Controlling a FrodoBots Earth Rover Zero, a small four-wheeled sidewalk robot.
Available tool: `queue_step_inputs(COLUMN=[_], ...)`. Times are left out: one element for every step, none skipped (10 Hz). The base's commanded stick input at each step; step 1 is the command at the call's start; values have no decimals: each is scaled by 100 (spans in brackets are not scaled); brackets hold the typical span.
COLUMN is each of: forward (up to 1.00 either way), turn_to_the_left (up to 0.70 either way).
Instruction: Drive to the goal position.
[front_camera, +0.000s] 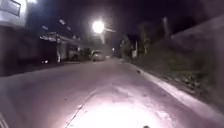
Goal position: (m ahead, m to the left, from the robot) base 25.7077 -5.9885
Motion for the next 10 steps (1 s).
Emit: queue_step_inputs(forward=[70,70,70,70,70,70,70,70,70,70], turn_to_the_left=[0,0,0,0,0,0,0,0,0,0])
